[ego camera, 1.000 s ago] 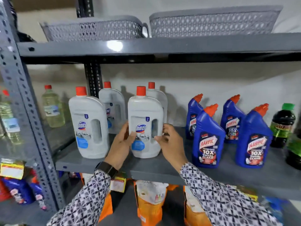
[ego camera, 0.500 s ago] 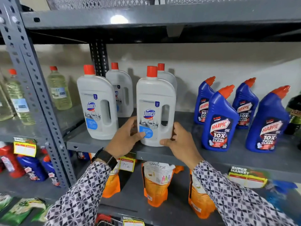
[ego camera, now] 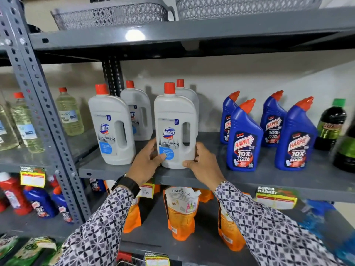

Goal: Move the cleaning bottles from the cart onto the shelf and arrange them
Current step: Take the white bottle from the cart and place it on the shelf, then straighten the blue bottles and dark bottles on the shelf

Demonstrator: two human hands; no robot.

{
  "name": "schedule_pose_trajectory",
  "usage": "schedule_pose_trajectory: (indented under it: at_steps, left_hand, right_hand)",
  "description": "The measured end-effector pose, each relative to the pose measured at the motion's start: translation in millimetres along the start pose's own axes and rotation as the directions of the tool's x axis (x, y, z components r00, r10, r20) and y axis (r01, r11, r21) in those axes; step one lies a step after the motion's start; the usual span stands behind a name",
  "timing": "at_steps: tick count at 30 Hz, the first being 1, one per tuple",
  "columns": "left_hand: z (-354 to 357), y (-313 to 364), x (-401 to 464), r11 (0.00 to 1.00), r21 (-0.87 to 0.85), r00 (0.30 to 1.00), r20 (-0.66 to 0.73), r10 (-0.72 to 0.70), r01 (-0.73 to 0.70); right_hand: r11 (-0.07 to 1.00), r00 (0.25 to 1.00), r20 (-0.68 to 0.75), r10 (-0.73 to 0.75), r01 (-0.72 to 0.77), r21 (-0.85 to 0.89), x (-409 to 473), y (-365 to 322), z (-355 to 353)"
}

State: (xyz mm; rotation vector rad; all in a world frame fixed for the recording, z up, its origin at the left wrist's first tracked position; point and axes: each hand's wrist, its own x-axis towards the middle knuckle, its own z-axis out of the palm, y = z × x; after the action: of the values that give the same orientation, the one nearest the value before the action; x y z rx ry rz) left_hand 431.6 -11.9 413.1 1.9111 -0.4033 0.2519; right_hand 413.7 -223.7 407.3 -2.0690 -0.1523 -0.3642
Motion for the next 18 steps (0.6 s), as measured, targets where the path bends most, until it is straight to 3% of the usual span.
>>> schedule_pose_trajectory:
  at_steps: [3,5,7,9,12,16,18]
  left_hand:
    - [9.0,3.9,-8.1,1.0,0.002,0.998,-0.068,0.006,-0.006]
    - [20.7,11.5,-21.5,1.0,-0.014,0.97,-0.241,0.005,-0.009]
    - [43.2,25.8,-39.5,0.999,0.038,0.869,-0.495,0.021,-0.003]
    - [75.4,44.4,-57.7,0.981,0.195,0.799,-0.591,0.115,0.004]
    - [151.0,81.3,-70.9,0.942,0.332,0.871,-0.447,0.204,-0.051]
    - [257.7,123.9,-61.0,0.942,0.288,0.955,-0.188,0.23,-0.171]
    - [295.6,141.9,-49.1,0.962,0.219,0.979,-0.085,0.184,-0.162]
  right_hand:
    - [1.0,0.999,0.044,-0.01,0.008,0.03,-15.4,-5.3,-11.9]
    - [0.999,0.998,0.059,-0.013,0.01,0.047,-35.4,-3.6,-28.8]
    - [0.999,0.998,0.033,-0.051,0.05,0.02,-60.9,7.1,-57.1]
    - [0.996,0.995,-0.042,-0.088,0.087,-0.019,-82.7,24.8,-91.1]
    - [0.994,0.974,-0.206,-0.098,0.087,-0.061,-99.8,60.1,-159.5]
    - [0.998,0.888,-0.458,-0.05,0.029,-0.052,-93.9,103.3,-246.6]
    - [0.999,0.896,-0.443,0.001,-0.015,-0.029,-76.1,118.6,-274.7]
